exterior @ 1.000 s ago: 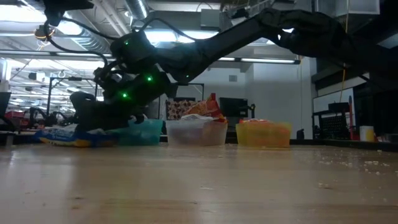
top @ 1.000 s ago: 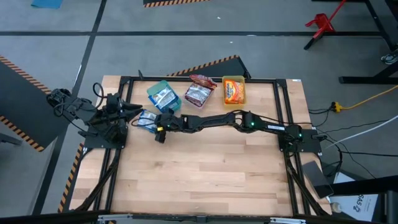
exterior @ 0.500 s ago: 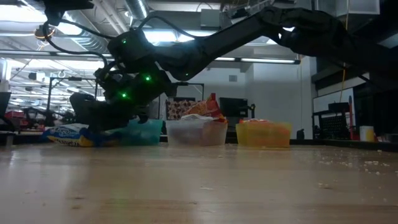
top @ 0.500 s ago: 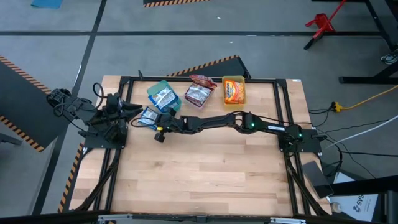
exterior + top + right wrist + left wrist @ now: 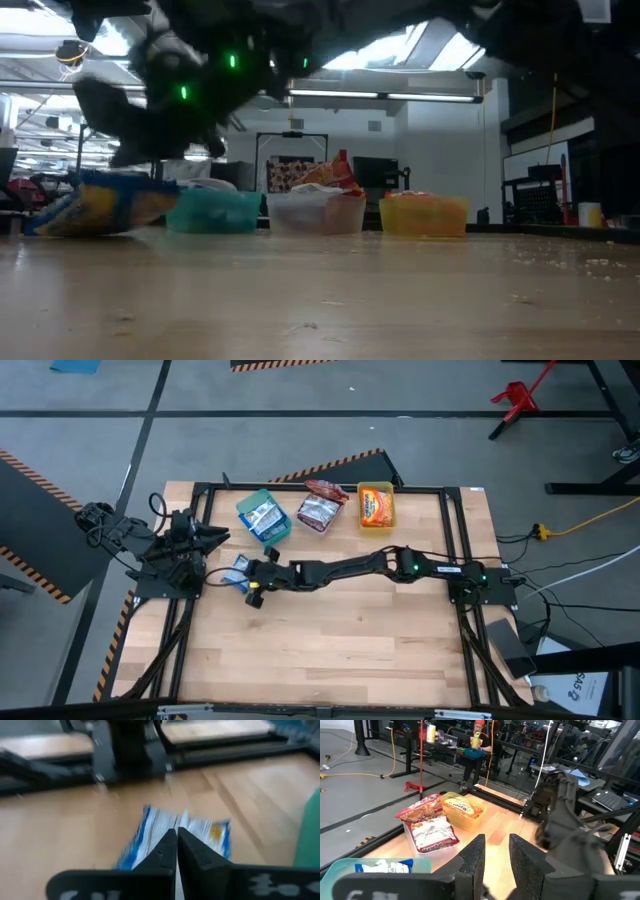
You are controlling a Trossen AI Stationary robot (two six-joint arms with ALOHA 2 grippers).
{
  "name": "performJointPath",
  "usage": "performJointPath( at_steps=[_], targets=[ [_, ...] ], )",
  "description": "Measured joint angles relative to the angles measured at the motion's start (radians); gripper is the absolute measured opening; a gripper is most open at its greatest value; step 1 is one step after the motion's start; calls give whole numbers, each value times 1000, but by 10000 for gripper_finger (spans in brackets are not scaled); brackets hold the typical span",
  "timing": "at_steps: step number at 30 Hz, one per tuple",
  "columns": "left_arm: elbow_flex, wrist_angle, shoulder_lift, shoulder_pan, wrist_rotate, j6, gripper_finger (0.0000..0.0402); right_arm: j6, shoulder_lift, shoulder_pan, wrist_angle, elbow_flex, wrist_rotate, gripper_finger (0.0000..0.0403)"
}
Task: Sort Maruchan noodles
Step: Put the blue noodle pack into the blue bin
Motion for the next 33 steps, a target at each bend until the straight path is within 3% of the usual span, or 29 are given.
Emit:
performJointPath(
  at_steps=[8,11,15,23,26,33],
  targets=[
    [0,0,0,0,0,-26,82,-10,-70,54,-74,2,107,1],
    [0,0,0,0,2,-26,82,20,-85,61,-142,4,71,8],
    [0,0,0,0,11,-27,82,60,-66,71,-173,5,20,59],
    [0,-9,0,0,15,-33,82,76,31,71,-138,4,149,214],
    [0,-29,0,0,16,-47,82,102,56,71,-127,5,216,236],
    [0,-56,0,0,16,-60,82,102,58,72,-135,6,262,240]
  ],
)
